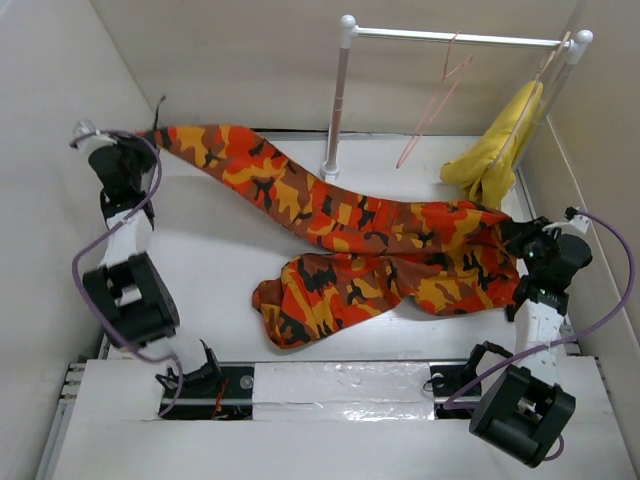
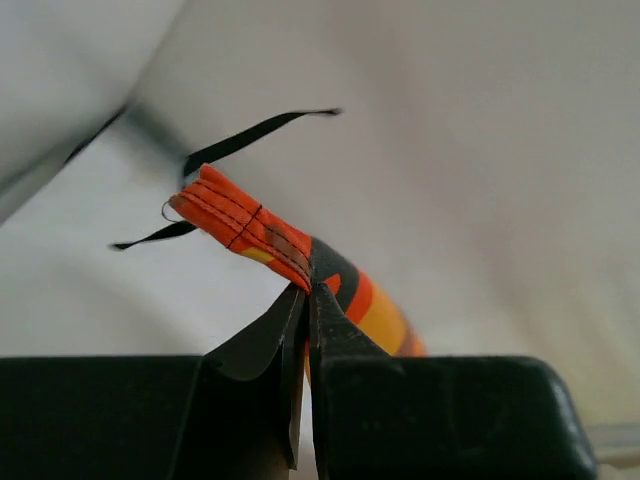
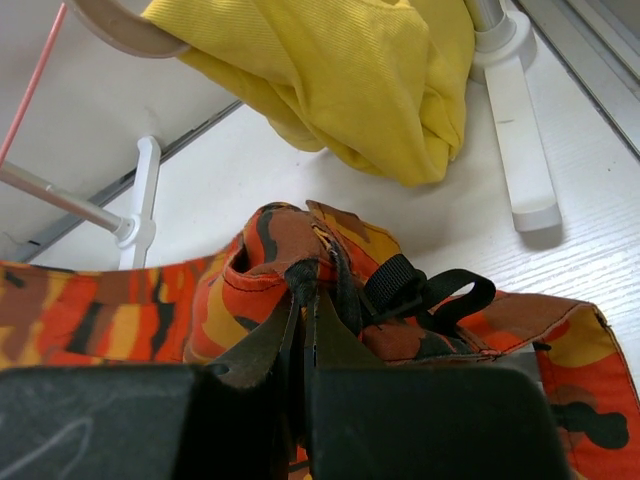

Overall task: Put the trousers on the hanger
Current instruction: Flatten out the trousers at the center of the board.

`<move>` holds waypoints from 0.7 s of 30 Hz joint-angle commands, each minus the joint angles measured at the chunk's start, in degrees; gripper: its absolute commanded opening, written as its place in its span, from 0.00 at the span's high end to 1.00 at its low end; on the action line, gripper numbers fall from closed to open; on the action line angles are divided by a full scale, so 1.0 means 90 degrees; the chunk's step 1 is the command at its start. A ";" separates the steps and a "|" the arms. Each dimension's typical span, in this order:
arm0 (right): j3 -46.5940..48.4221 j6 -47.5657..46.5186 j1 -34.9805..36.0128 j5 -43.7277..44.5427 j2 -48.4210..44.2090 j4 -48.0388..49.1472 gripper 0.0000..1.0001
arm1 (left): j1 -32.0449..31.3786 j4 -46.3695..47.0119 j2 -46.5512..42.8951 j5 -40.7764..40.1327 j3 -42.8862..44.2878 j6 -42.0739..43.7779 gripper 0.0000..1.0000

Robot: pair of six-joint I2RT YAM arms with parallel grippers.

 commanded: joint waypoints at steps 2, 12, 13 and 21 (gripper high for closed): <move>0.0039 -0.0141 0.0048 0.0182 -0.0080 0.0307 1.00 | 0.0331 0.0173 0.1221 0.0388 -0.1037 -0.0161 1.00; 0.0331 -0.0044 -0.0020 0.0328 0.0974 0.0580 1.00 | 0.0565 -0.1095 0.1467 -0.0676 -0.0853 0.0562 1.00; 0.0399 0.0014 0.0057 0.0512 0.1072 0.0619 1.00 | 0.0565 -0.1270 0.1428 -0.0822 -0.0834 0.0562 1.00; 0.1483 -0.0160 0.0731 0.1226 0.1132 -0.0101 0.78 | 0.0137 -0.1896 0.0697 -0.1008 -0.0590 0.0581 0.34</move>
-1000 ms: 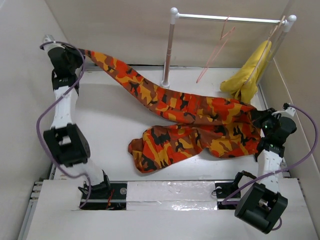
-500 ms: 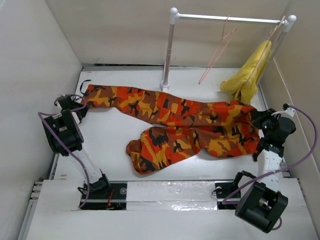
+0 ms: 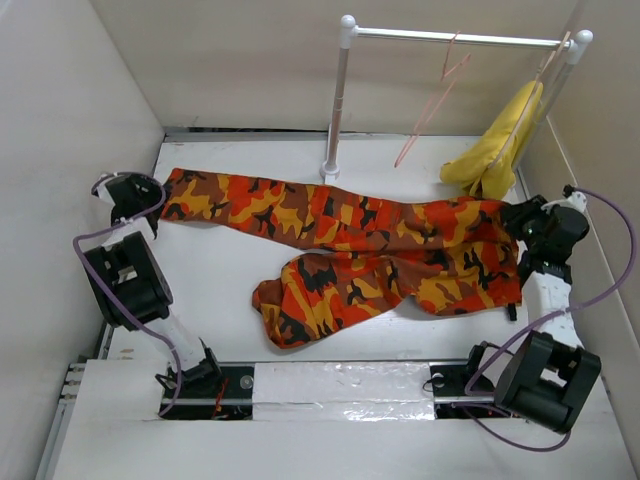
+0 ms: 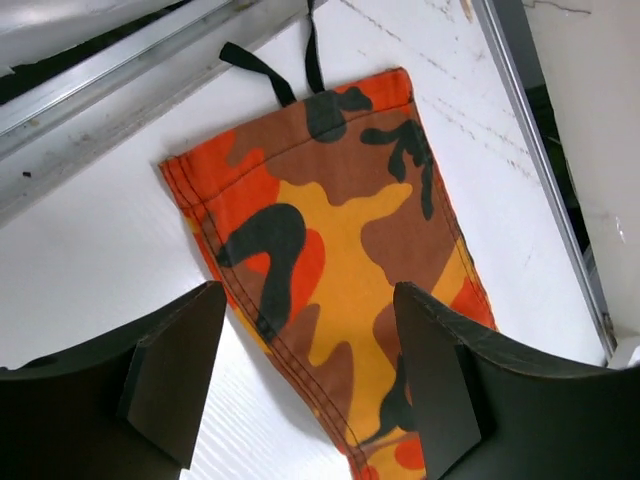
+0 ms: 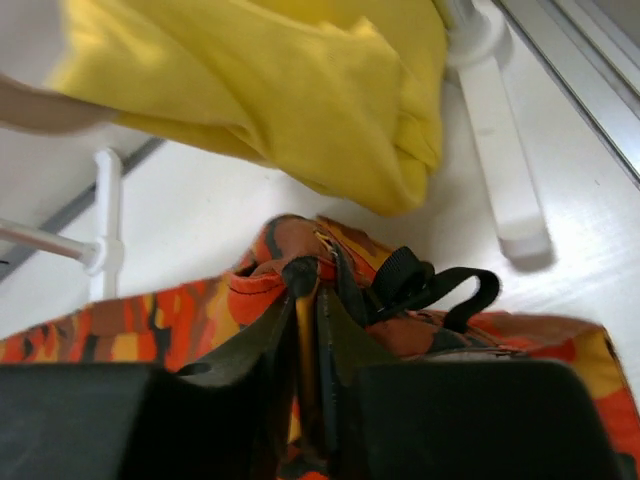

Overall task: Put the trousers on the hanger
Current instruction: Flatten out the trousers at the center of the board.

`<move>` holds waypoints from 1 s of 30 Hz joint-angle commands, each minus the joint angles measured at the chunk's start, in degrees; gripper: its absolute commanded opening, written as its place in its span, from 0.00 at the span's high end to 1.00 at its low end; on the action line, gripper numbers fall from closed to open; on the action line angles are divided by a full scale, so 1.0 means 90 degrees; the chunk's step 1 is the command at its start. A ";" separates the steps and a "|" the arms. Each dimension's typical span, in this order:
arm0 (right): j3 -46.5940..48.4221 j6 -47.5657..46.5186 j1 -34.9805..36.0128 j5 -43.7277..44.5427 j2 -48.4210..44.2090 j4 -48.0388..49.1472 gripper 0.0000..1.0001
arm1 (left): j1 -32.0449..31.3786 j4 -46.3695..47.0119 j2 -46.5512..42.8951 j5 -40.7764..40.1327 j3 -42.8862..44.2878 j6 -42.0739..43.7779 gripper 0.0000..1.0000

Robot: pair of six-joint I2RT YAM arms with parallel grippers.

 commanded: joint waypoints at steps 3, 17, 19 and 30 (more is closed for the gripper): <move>0.0595 -0.0378 0.0709 0.0825 -0.0846 -0.0205 0.36 | -0.1433 -0.0637 -0.1112 -0.0874 0.0477 0.0317 0.37; -0.0546 -0.1119 0.3149 0.0463 -0.3220 -0.0792 1.00 | -0.5567 -0.2405 -0.4335 -0.2771 -0.1968 -0.0190 1.00; -0.0615 -0.1276 0.3775 0.0668 -0.3309 -0.0938 1.00 | -0.5567 -0.2756 -0.5009 -0.2519 -0.2469 -0.0248 0.96; -0.0791 -0.1657 0.6393 0.2300 -0.2841 -0.0637 0.92 | -0.6670 -0.3695 -0.5150 -0.2634 -0.3302 -0.0815 0.47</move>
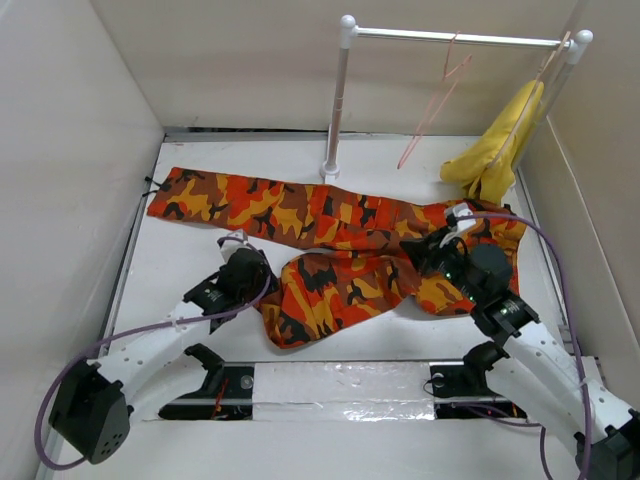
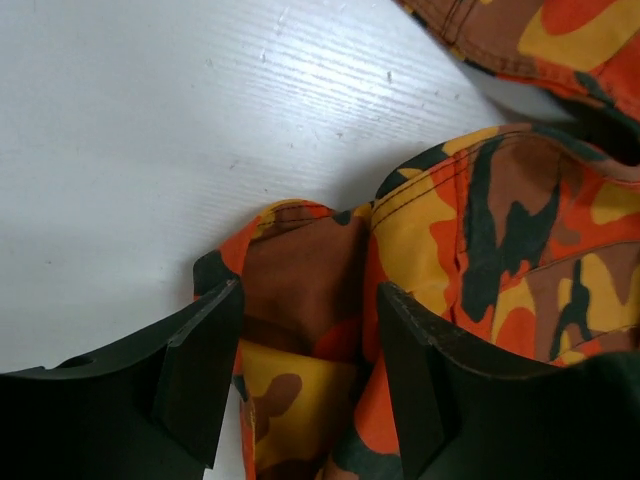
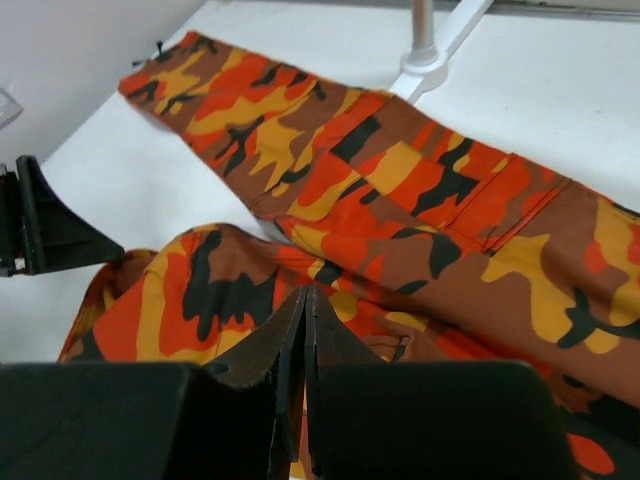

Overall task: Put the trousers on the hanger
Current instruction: Flatten out the trousers at the center of the board.

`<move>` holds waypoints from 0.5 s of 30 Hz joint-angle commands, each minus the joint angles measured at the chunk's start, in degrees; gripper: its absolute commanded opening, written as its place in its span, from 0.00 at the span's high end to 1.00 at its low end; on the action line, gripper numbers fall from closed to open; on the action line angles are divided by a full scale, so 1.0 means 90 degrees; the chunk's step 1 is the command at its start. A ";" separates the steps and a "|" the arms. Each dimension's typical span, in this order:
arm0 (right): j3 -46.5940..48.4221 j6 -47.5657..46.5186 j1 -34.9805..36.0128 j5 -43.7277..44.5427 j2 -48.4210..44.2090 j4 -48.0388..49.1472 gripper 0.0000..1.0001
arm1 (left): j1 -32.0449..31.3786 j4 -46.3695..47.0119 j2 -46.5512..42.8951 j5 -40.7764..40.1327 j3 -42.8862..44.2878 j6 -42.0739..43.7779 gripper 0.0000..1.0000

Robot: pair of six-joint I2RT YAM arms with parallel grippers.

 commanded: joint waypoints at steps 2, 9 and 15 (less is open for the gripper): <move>-0.0016 -0.0249 0.0446 0.0688 0.0200 0.0382 0.88 | -0.0236 -0.0193 0.0645 -0.0512 0.0450 -0.0220 0.47; -0.0085 -0.0357 0.0740 0.0668 0.0162 0.0323 0.77 | -0.0294 -0.0096 0.1456 -0.1108 0.0413 -0.0600 0.54; -0.0124 -0.0327 0.0799 0.0717 0.0074 0.0323 0.77 | -0.0294 -0.0095 0.1788 -0.1323 0.0363 -0.0874 0.53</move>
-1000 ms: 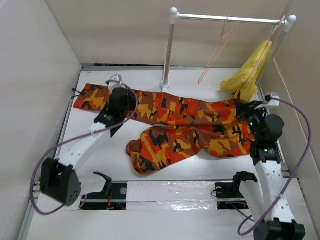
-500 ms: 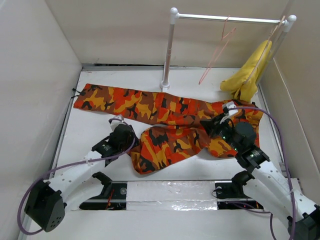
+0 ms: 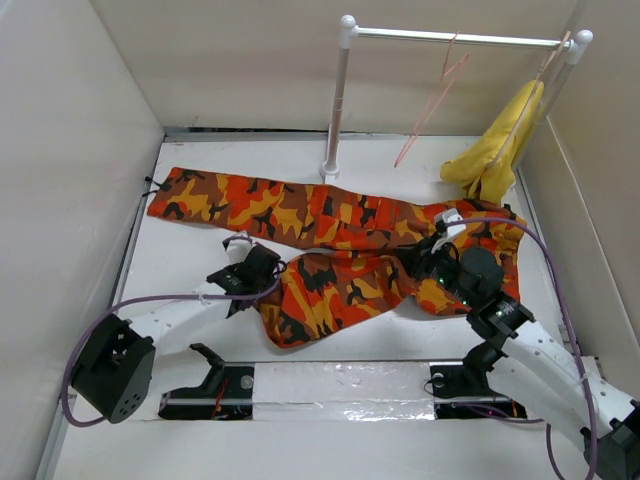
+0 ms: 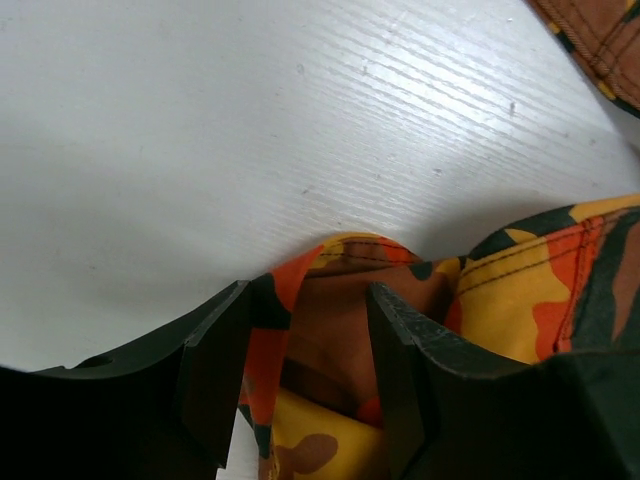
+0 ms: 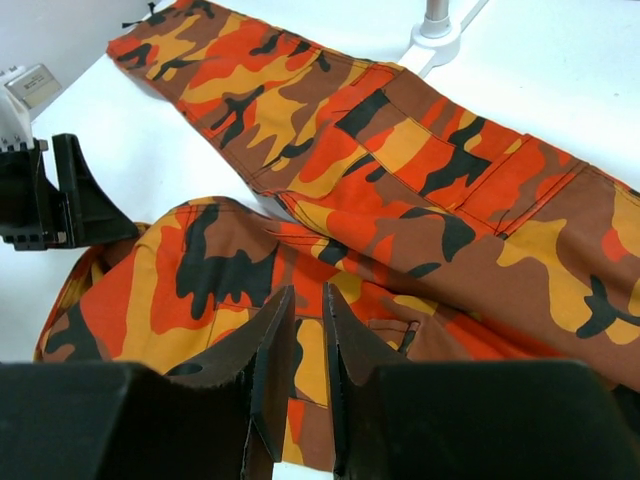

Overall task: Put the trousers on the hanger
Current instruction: Flatten out the trousers at the center of the board.

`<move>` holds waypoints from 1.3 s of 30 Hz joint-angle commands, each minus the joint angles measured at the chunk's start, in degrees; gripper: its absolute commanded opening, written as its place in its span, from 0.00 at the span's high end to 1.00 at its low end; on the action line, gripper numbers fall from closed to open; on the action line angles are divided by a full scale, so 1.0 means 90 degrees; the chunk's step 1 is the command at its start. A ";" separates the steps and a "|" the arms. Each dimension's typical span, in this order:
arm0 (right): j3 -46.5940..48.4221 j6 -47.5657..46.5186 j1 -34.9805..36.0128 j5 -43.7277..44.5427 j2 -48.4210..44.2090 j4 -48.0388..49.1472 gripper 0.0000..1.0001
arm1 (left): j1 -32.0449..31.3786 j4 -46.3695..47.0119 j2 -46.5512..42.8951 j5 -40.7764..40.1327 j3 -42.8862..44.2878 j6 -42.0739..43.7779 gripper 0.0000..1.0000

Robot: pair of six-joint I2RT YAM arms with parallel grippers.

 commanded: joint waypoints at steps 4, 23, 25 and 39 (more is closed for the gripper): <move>0.0007 -0.0087 0.0053 0.0154 -0.0035 0.0360 0.76 | -0.0020 0.0017 0.0342 -0.0352 0.0067 -0.0221 0.59; -0.1222 0.0860 0.0112 0.0875 0.1077 0.1169 0.74 | -0.0079 -0.1390 -0.3807 -0.2616 0.1882 -0.0661 1.00; -0.1321 0.0968 0.0112 0.0964 0.1253 0.1219 0.74 | -0.0079 -0.1332 -0.4042 -0.2928 0.2147 -0.0651 1.00; -0.1458 0.1368 0.0112 0.1414 0.1032 0.0771 0.73 | -0.0137 -0.1807 -0.5224 -0.4385 0.0771 -0.2542 1.00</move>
